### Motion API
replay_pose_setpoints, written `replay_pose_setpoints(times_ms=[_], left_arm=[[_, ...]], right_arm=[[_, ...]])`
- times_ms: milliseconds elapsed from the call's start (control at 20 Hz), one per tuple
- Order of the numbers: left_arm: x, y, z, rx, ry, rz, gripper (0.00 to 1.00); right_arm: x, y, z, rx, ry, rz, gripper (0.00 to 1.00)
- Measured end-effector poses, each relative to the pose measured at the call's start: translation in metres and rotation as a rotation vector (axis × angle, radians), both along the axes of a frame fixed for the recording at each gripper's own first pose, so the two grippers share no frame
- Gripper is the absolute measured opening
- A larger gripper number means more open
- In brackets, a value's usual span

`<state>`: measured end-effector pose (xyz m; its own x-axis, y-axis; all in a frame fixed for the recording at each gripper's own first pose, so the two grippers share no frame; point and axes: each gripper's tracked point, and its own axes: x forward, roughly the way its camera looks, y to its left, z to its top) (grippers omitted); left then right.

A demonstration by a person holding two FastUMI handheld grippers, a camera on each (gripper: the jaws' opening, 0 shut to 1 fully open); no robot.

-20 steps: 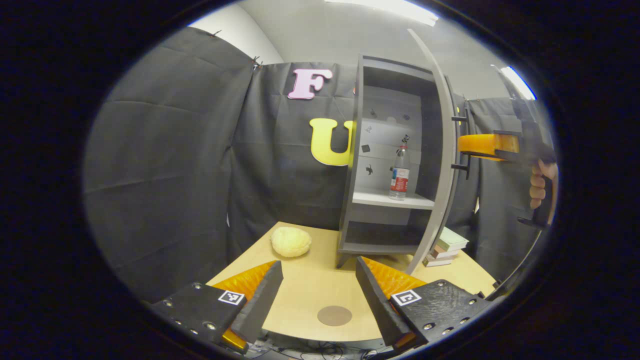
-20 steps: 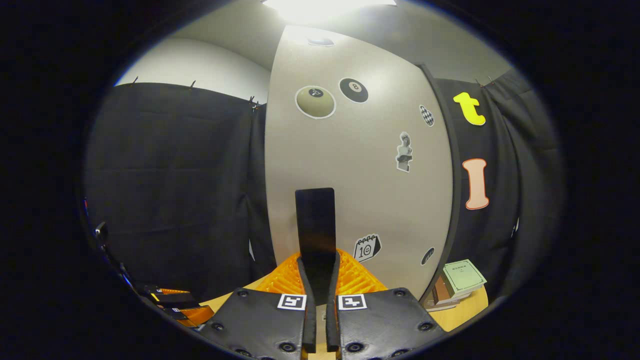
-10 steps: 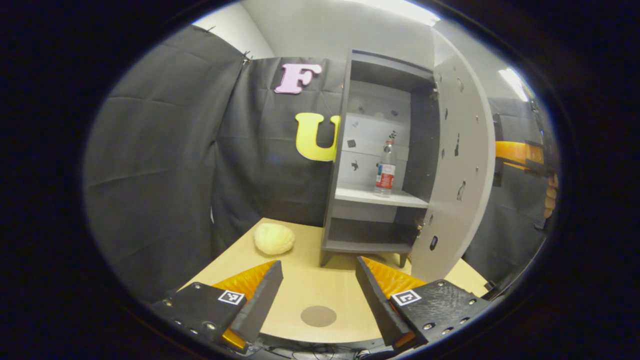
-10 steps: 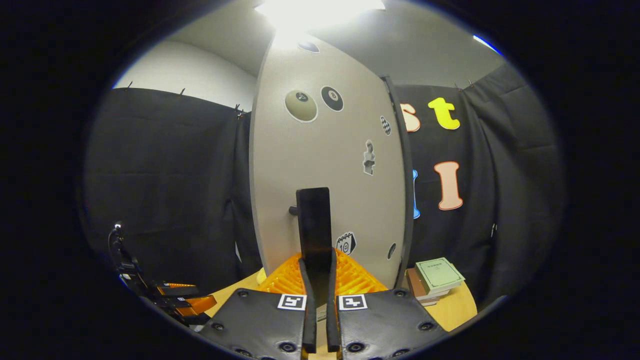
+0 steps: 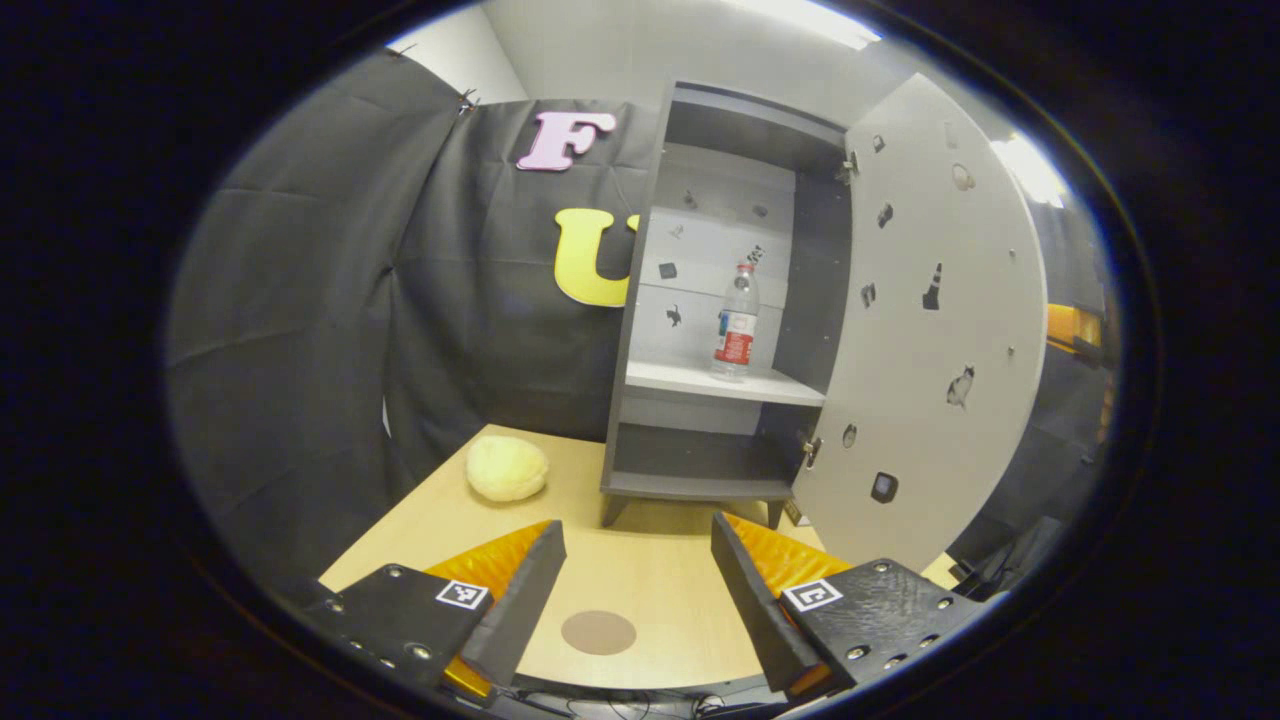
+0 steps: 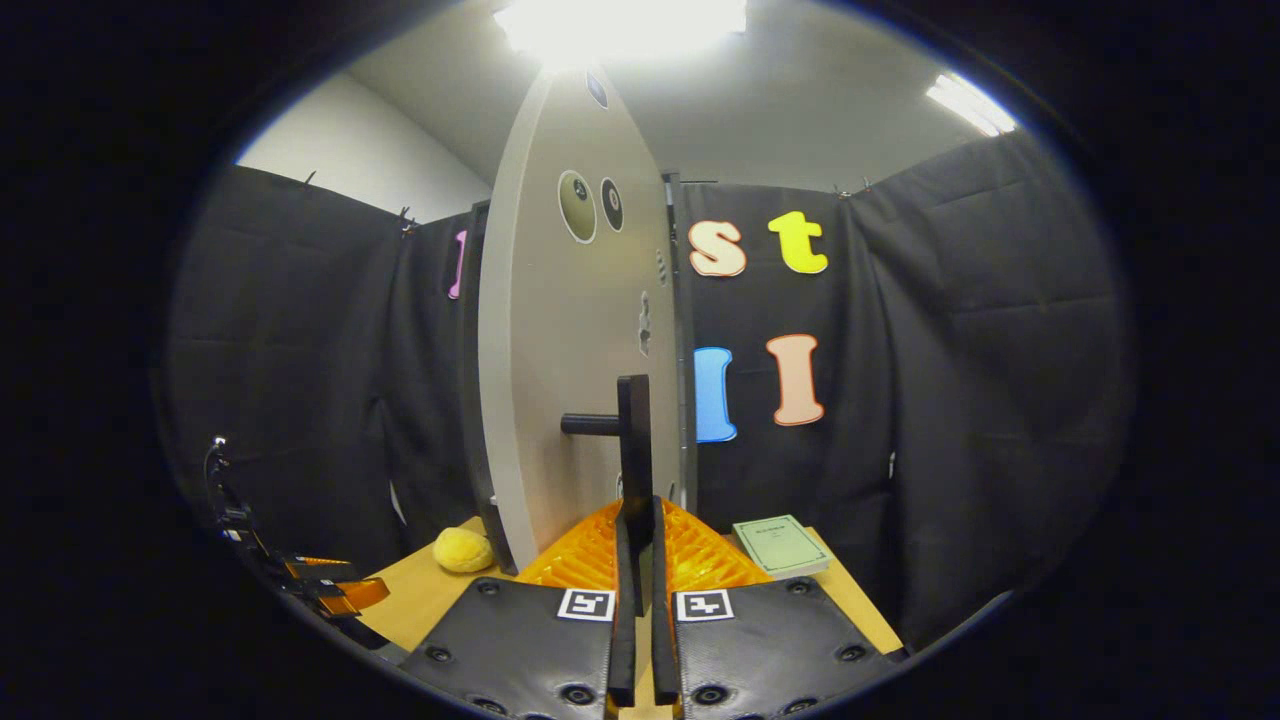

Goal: Open the cabinet door with the right hand, grasp the bottle in the cabinet with the left hand and place it on the coaster, then close the cabinet door with the right hand.

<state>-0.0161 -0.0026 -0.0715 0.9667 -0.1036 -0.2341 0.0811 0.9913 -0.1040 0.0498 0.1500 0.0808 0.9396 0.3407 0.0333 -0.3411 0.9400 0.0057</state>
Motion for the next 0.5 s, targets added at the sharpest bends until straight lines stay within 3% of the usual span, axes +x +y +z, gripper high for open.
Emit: replay_pose_setpoints(times_ms=[150, 250, 350, 500], left_arm=[[0.005, -0.006, -0.001, 0.003, 0.005, -0.021, 0.89], [0.009, -0.009, 0.000, 0.002, 0.003, -0.034, 0.91], [0.013, -0.013, -0.001, 0.006, 0.006, -0.051, 0.91], [0.022, -0.013, 0.006, 0.001, 0.013, -0.066, 0.91]], right_arm=[[0.011, -0.033, -0.001, -0.013, 0.006, -0.094, 0.07], [0.011, -0.037, -0.003, 0.042, 0.030, -0.075, 0.04], [0.006, -0.032, 0.000, 0.105, 0.044, -0.039, 0.07], [0.000, -0.042, 0.002, 0.061, 0.048, -0.055, 0.08]])
